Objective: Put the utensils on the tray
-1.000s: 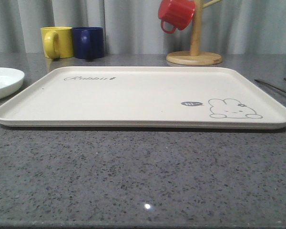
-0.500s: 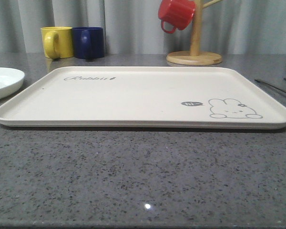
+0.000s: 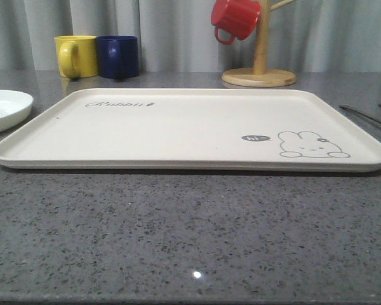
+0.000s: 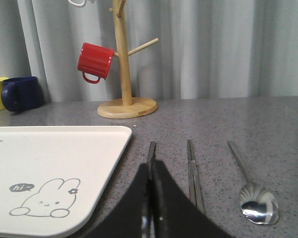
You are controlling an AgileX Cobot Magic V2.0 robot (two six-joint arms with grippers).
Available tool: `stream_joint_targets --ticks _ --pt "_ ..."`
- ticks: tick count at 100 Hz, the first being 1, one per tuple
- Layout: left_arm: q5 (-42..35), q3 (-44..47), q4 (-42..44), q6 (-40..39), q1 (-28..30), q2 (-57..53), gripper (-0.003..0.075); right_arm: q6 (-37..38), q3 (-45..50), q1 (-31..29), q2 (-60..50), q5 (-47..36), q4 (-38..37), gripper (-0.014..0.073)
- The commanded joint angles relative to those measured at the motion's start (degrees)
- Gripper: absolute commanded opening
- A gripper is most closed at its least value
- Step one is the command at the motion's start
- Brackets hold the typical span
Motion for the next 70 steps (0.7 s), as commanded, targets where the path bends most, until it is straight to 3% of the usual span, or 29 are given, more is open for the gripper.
stream_joint_targets --ticks 1,30,70 --pt "-5.47 -3.60 0.22 0.01 0.07 4.56 0.0485 -0.55 -1.04 -0.26 -1.26 -4.62 0.01 -0.0068" --pt "-5.72 -14.73 0.96 0.61 3.30 23.48 0.0485 -0.55 -1.04 -0.26 -1.26 -4.62 0.01 -0.0068" --pt "-0.93 -25.35 -5.81 11.01 12.86 40.91 0.0485 -0.55 -1.04 -0.26 -1.26 -4.62 0.01 -0.0068"
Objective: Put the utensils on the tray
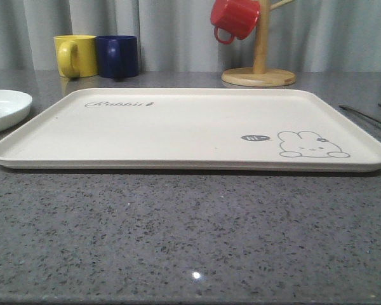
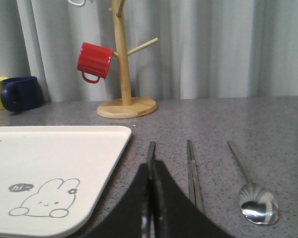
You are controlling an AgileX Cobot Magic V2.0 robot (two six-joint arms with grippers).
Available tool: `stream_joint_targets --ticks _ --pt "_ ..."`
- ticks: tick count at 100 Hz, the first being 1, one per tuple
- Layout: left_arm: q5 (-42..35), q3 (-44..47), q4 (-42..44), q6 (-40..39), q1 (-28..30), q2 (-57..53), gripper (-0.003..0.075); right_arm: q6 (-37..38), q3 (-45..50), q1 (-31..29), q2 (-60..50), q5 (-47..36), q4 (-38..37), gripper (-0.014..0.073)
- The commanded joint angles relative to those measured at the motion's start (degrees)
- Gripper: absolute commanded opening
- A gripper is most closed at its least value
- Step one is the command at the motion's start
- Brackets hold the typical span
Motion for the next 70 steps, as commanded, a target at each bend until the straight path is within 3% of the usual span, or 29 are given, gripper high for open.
stream_joint_targets --ticks 1,24,70 --pt "-1.51 -2.55 -2.96 1.87 2.12 0.31 0.0485 -0.55 -1.04 -0.26 -1.26 -4.62 0.01 -0.0068" --pt "-1.63 -2.55 -5.03 3.12 5.55 4.50 0.0485 -0.55 -1.04 -0.26 -1.26 -4.62 0.01 -0.0068" --pt "-1.52 -2.55 -8.17 5.59 5.56 10.12 0.0485 -0.55 -1.04 -0.26 -1.26 -4.62 0.01 -0.0068"
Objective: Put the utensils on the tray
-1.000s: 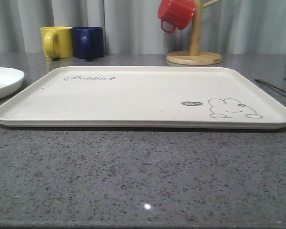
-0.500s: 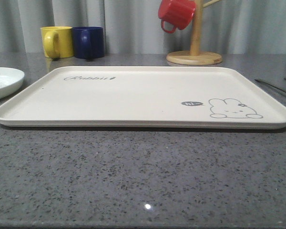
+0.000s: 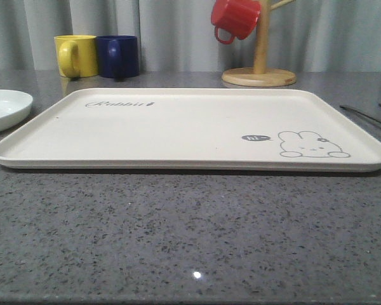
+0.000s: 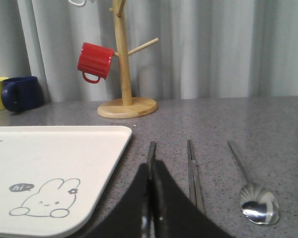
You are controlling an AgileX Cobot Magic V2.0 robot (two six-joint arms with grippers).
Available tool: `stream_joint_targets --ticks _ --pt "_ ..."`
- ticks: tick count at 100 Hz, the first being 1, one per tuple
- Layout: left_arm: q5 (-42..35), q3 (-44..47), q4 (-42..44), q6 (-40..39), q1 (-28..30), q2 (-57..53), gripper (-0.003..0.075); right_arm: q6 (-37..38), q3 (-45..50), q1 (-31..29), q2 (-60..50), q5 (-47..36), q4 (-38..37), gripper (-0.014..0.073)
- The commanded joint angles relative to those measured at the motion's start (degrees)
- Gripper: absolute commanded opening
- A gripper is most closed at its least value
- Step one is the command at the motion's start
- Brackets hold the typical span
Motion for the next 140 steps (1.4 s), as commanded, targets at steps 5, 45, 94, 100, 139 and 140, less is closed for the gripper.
stream_joint_targets --ticks 5,45,94,100,139,140 --pt "-1.56 -1.66 -1.51 0.18 0.13 -1.35 0.0484 -0.55 -1.04 -0.26 -1.26 -4.62 0.01 -0.0068" --pt "-0.44 -1.57 -1.51 0.70 0.37 -1.35 0.0024 -0.55 -1.04 -0.26 -1.26 -4.62 0.01 -0.0068" --pt "2.98 -1.57 -26.05 13.34 11.46 -8.98 -0.0017 -0.55 -1.04 -0.26 -1.26 -4.62 0.01 -0.0068" --pt "3.53 -1.57 -28.58 14.81 11.57 -10.60 -0.0017 -0.55 -1.04 -0.26 -1.26 -4.62 0.01 -0.0068" --pt "3.17 -1.57 -30.85 15.70 -1.60 -13.17 -0.0018 -0.55 -1.04 -0.26 -1.26 -4.62 0.01 -0.0068" --pt "2.87 -1.57 -30.51 15.70 -2.02 -13.17 -0.0018 -0.55 -1.04 -0.26 -1.26 -4.62 0.01 -0.0068"
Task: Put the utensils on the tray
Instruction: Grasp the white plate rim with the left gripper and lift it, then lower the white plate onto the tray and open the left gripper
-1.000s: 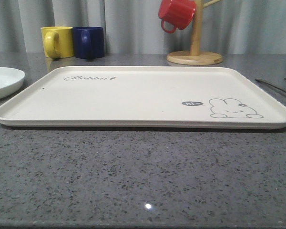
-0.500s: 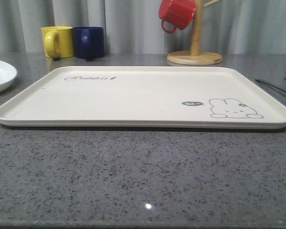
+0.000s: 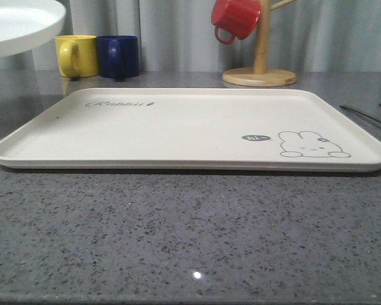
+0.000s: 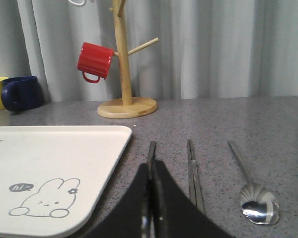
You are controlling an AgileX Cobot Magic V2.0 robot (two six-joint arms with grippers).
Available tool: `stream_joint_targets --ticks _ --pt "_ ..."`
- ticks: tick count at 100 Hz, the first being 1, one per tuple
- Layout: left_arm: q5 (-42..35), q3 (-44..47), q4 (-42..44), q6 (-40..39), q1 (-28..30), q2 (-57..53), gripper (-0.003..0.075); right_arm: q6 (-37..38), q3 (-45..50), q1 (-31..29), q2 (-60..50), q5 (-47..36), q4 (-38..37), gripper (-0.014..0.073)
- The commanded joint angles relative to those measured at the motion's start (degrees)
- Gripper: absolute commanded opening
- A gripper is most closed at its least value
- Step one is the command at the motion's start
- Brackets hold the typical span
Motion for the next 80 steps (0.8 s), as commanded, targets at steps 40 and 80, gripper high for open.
stream_joint_targets --ticks 40,80 --pt "-4.67 -7.68 7.02 -6.67 -22.60 3.94 -0.0018 -0.55 -1.04 -0.26 -1.26 -4.62 0.01 -0.0068" --pt "-4.15 -10.93 8.08 -7.95 -27.42 12.99 -0.0018 -0.55 -1.04 -0.26 -1.26 -4.59 0.01 -0.0068"
